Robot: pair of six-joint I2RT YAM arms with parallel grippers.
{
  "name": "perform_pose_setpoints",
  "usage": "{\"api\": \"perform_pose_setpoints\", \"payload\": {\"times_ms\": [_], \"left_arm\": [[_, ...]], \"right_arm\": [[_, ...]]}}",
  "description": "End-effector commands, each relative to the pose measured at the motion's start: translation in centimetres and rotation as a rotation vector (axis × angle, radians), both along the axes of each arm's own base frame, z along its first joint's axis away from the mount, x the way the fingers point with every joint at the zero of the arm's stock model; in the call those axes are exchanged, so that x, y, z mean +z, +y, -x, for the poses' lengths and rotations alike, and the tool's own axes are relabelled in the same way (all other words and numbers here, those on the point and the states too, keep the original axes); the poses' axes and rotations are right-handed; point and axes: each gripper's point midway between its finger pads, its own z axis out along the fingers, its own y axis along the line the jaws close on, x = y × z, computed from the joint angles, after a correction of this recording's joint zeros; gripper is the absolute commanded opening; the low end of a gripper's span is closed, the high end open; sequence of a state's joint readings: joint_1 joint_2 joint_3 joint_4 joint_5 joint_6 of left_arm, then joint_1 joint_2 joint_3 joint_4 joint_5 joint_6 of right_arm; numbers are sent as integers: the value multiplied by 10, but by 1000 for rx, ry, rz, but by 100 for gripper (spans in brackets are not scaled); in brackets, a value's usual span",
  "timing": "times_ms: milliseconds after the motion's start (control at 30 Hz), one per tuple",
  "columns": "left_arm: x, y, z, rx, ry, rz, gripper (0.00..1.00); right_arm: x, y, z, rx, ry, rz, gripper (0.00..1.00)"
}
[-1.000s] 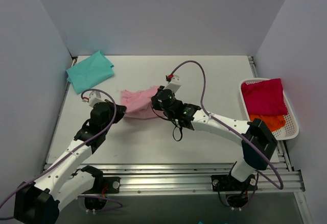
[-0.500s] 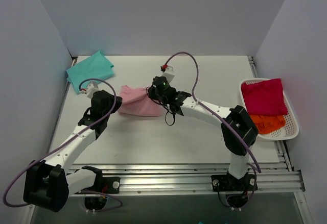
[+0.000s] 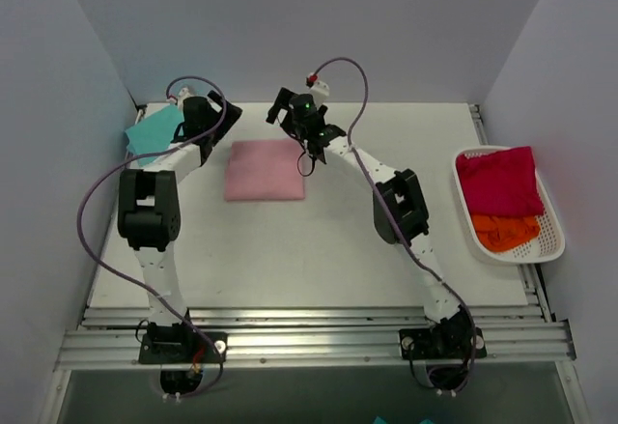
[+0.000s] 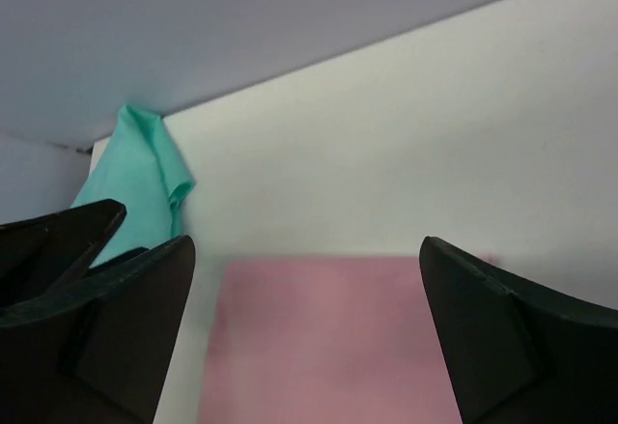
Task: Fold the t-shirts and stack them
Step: Fold the long partially folded tshirt into a neat square, then put the neatly folded tshirt into the corner of the board with the left arm
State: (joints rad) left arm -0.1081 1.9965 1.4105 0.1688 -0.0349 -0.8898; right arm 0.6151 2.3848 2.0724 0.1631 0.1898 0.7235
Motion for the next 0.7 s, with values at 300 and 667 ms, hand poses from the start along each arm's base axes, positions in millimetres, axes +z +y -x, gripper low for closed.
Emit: {"api": "perform_pose_setpoints", "payload": {"times_ms": [300,667], "left_arm": [[65,19,-29,-81,-147,-9,94],[6,31,87,-180,165,-192,94]], "right_arm": [[63,-79,-29,-100,-184,-10,100],[34,-125,48,-141,-87,-2,100]]}}
